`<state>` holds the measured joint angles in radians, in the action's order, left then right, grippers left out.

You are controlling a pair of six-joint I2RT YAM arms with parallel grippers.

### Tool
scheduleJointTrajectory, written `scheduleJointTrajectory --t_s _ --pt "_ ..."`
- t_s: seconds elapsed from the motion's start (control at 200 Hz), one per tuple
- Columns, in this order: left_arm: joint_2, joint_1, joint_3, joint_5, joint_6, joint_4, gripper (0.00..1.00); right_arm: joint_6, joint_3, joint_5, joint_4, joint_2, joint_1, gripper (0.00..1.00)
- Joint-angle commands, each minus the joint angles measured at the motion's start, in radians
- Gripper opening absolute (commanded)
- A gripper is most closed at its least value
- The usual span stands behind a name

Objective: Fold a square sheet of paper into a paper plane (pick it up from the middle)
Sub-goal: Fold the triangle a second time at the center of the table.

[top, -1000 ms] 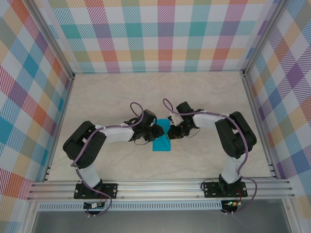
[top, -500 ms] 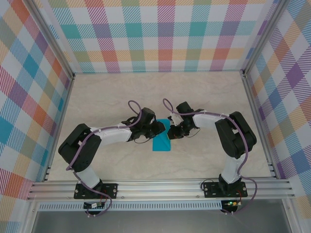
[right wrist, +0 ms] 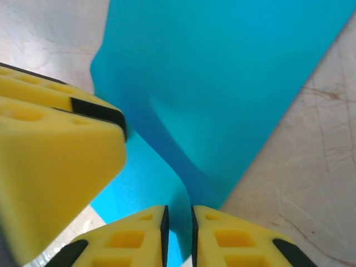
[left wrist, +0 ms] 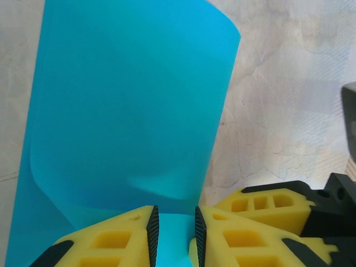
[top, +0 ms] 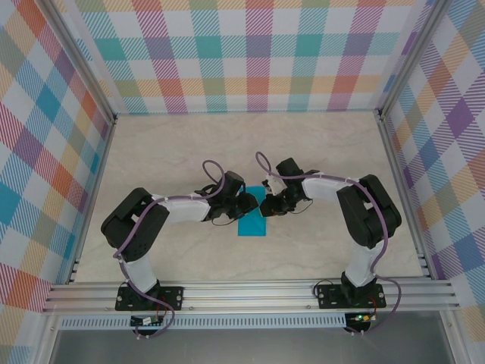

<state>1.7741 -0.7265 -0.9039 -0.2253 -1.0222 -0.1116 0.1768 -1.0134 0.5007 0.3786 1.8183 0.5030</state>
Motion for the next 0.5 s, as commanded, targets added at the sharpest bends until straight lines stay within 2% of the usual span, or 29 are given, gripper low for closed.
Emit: scheduleJointTrajectory --t_s 0.0,0.115,0.37,0.495 --pt "0.016 -0.018 0.005 0.007 -0.008 -0.020 0.26 0.024 0.032 0.096 -0.035 -0.061 -0.022 0.24" --pt "0.016 -0.019 0.005 0.009 -0.014 -0.023 0.26 0.057 0.062 0.159 -0.071 -0.084 -0.033 0.28" --pt "0.019 -0.019 0.001 0.009 -0.018 -0.028 0.26 0.111 0.127 0.173 -0.128 -0.095 -0.034 0.30" --pt "0.021 -0.019 0.000 0.008 -0.018 -0.030 0.26 0.131 0.149 0.168 -0.158 -0.099 -0.034 0.24"
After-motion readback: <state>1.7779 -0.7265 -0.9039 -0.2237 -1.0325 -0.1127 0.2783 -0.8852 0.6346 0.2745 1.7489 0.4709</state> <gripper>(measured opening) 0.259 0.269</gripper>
